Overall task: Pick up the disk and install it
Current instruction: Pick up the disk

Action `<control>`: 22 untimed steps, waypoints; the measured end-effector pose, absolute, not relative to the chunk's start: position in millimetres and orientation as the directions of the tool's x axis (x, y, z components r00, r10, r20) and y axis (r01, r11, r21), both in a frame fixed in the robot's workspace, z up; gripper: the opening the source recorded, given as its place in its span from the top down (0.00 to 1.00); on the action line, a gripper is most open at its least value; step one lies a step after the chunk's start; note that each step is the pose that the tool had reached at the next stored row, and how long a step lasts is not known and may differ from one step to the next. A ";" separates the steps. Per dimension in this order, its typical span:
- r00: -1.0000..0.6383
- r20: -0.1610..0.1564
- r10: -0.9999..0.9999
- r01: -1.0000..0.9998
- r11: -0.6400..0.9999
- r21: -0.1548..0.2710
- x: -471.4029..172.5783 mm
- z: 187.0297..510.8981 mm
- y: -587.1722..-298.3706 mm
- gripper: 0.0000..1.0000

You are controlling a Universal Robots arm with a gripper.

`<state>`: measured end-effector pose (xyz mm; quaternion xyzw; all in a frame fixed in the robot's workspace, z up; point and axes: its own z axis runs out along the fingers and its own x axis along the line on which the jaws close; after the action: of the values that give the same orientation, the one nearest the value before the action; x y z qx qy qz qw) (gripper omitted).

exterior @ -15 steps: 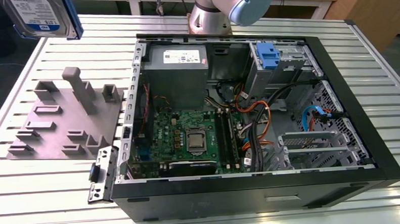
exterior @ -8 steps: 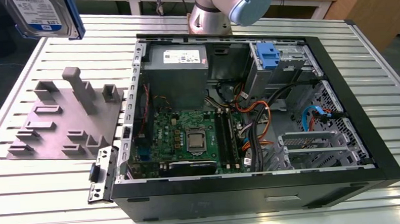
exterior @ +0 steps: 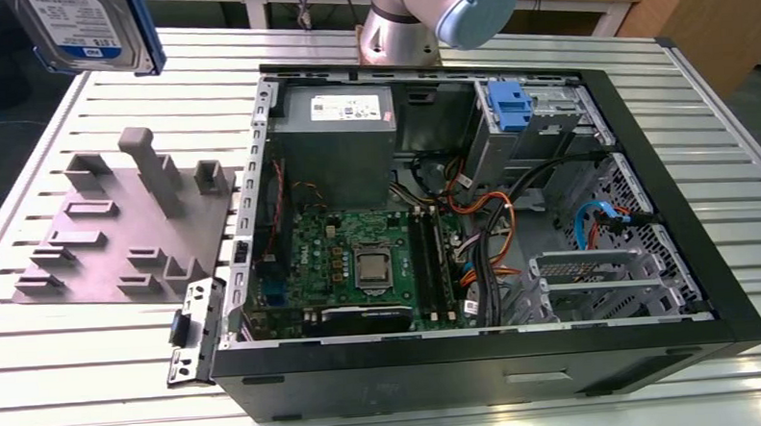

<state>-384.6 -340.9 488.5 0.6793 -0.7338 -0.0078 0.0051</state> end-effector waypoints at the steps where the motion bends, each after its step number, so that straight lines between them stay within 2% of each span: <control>1: -0.077 -0.003 -0.997 -0.997 0.077 0.018 -384.0 488.5 -340.9 0.64; 22: -0.077 -0.003 -0.997 -0.997 0.077 0.018 -378.4 488.5 -340.8 0.64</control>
<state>-378.4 -340.8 488.5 0.6793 -0.7338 -0.0078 0.0051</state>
